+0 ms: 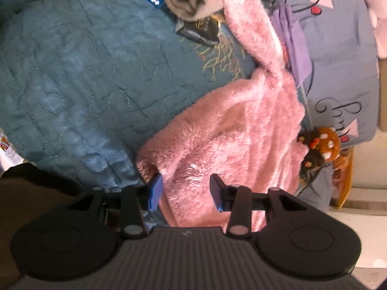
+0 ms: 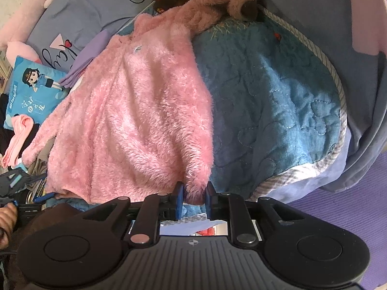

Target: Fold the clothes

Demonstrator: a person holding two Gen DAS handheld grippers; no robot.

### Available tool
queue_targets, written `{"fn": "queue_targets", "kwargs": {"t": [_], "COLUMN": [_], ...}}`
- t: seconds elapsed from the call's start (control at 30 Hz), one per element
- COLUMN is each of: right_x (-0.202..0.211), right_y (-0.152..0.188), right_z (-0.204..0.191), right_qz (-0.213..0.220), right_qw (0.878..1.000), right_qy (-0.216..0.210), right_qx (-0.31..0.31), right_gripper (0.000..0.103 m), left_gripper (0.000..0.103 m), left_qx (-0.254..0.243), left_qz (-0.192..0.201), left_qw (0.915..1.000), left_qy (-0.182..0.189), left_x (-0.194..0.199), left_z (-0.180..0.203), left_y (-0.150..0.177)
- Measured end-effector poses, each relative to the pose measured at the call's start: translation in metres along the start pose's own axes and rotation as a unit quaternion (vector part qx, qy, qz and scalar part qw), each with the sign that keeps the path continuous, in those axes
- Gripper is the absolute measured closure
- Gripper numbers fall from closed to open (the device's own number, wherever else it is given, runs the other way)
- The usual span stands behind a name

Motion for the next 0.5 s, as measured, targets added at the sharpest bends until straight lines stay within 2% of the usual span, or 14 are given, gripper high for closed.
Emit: {"fn": "queue_targets", "kwargs": {"t": [0.03,0.07,0.1,0.13,0.17,0.3,0.33,0.4,0.5], "right_x": [0.001,0.002,0.002,0.003,0.004,0.006,0.007,0.006,0.005], "right_y": [0.0,0.0,0.0,0.0,0.0,-0.001,-0.002,-0.002,-0.001], "right_z": [0.0,0.0,-0.001,-0.002,-0.003,-0.008,-0.008,-0.007,-0.006], "right_qz": [0.002,0.004,0.005,0.007,0.009,0.015,0.015,0.016,0.015], "right_qw": [1.0,1.0,1.0,1.0,1.0,1.0,1.0,1.0,1.0], "right_qy": [0.0,0.0,0.001,0.002,0.004,0.006,0.004,0.001,-0.003], "right_qx": [0.0,0.0,0.002,0.004,0.009,0.024,0.023,0.016,0.01], "right_gripper": [0.084,0.085,0.091,0.092,0.093,0.094,0.094,0.094,0.094], "left_gripper": [0.059,0.07,0.086,0.091,0.103,0.103,0.103,0.103,0.103], "left_qx": [0.0,0.0,0.0,0.003,0.0,-0.014,-0.013,-0.008,-0.008], "left_qz": [0.005,0.01,0.015,0.027,0.047,0.139,0.147,0.137,0.076], "left_qw": [1.0,1.0,0.9999,0.9996,0.9989,0.99,0.9889,0.9905,0.997], "left_qy": [0.001,0.002,0.003,0.002,0.0,-0.02,-0.018,-0.009,0.016], "left_x": [-0.002,-0.004,-0.006,-0.004,-0.001,0.029,0.035,0.043,0.043], "left_z": [0.002,0.003,0.005,0.005,0.006,0.006,0.004,0.0,-0.001], "left_y": [0.0,0.0,0.0,0.0,0.0,-0.007,-0.01,-0.016,-0.014]}}
Point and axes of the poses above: each gripper's, at about its wrist camera, not at the fingertips, and x roughly against the way its jaws point, z to its right, y to its underside, the point moved 2 cm from there along -x, roughly the way its jaws point, and after that the axes turned 11 degrees about -x, right-handed, at the moved point
